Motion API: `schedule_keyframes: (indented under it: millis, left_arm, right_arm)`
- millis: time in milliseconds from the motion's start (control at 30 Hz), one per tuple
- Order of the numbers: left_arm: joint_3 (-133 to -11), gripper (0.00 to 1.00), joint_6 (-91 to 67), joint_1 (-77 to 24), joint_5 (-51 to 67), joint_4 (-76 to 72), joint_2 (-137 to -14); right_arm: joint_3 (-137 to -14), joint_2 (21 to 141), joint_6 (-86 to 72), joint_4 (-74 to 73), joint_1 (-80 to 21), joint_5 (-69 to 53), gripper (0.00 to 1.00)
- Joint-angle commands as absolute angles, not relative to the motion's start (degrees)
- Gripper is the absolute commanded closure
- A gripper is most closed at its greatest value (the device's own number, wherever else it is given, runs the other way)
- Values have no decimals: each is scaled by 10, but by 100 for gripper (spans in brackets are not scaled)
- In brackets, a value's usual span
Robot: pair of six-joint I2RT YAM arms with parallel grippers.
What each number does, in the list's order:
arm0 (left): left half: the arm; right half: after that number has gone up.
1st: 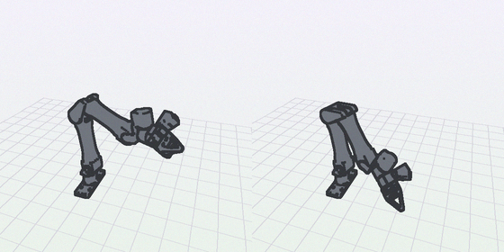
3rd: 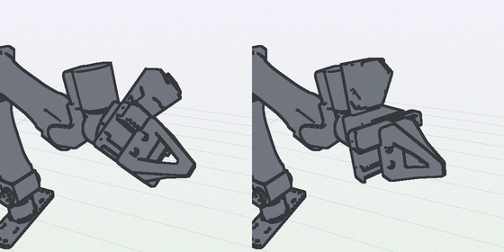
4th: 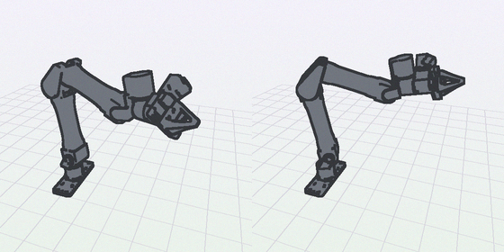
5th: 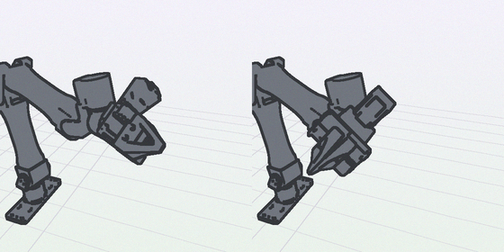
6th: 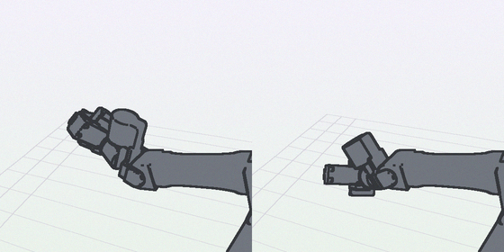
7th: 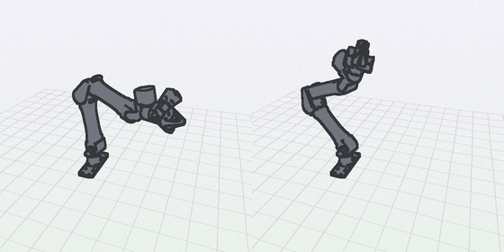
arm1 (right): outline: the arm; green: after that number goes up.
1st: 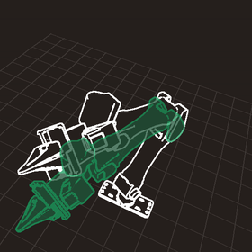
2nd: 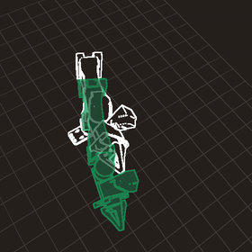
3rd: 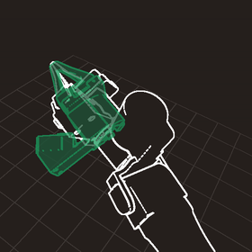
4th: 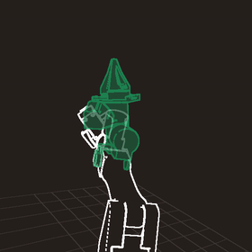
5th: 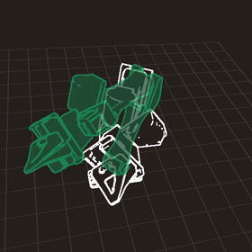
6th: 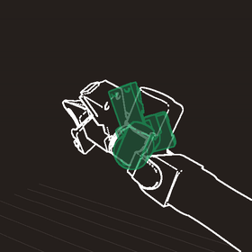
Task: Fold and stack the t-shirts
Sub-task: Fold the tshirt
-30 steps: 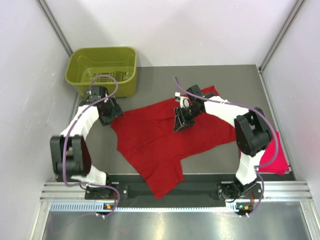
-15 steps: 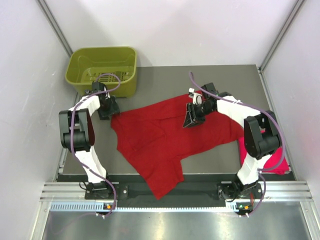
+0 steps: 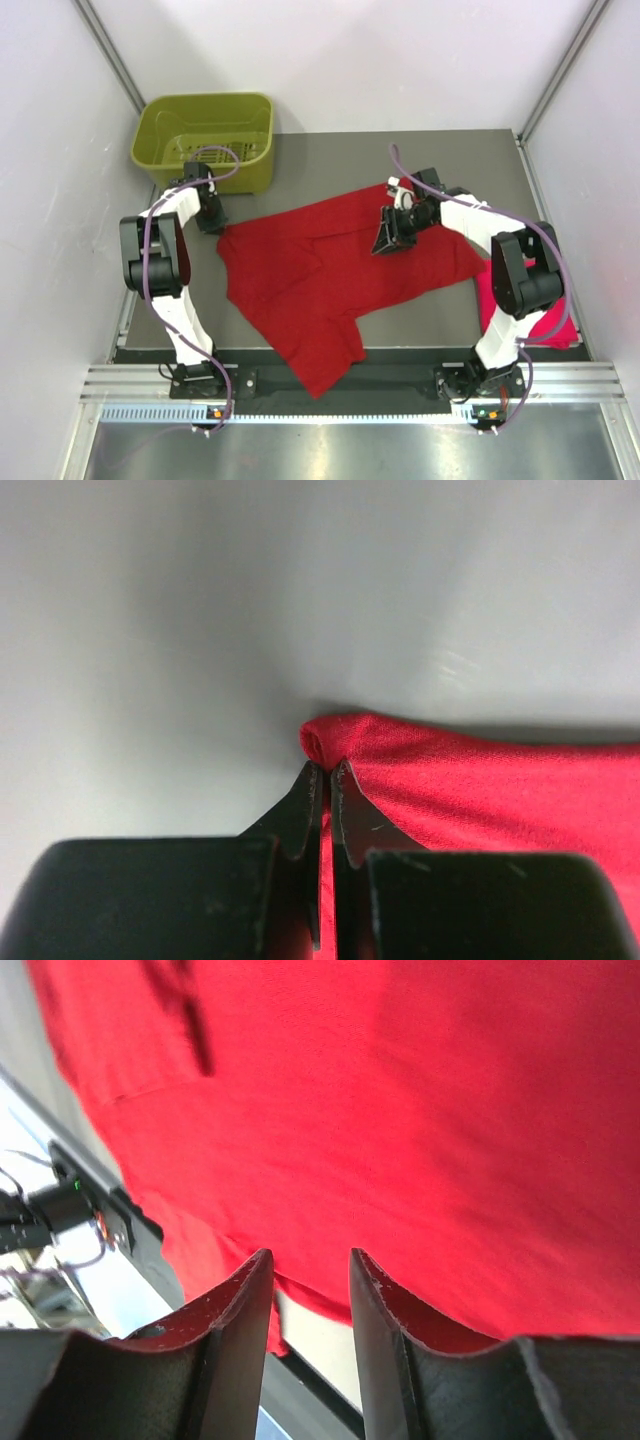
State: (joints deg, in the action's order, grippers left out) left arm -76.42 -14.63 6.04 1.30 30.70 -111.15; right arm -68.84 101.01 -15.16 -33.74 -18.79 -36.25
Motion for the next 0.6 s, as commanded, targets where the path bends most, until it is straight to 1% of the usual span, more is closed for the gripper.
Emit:
schedule_keyframes:
  millis: [0,133,167,233,267,300,367,433,567]
  left_arm:
    - [-802,100,-134,80,-77,283,-1116]
    - [-825,100,-128,88,-98,282,-1126]
    - [-833,93,-131,90,-101,290,-1130]
    - [-852,75,-141,89,-98,316,-1134]
    - [-852,63,-157,89,-91,323,-1131]
    - [-846,48,-168,88,-79,329,-1115]
    - [-813,40,-197,85,-62,329,-1093]
    - [-790,26,-213,81,-63,337,-1052]
    - [-728,25,-240,79,-66,354,-970]
  right_arm:
    - [-673,974,-171,-319,-156,-352,63]
    - [-673,967,-185,-341,-121,-305,63]
    - [-674,966,-188,-346,-116,-292,62]
    - [-676,964,-189,-357,-94,-260,61]
    - [-675,965,-193,-359,-85,-253,61]
    - [-675,964,-202,-352,-67,-247,60]
    - [-675,968,-216,-336,-50,-245,59]
    - [-671,975,-250,-294,-25,-253,57]
    - [-698,1001,-301,-221,-4,-266,55]
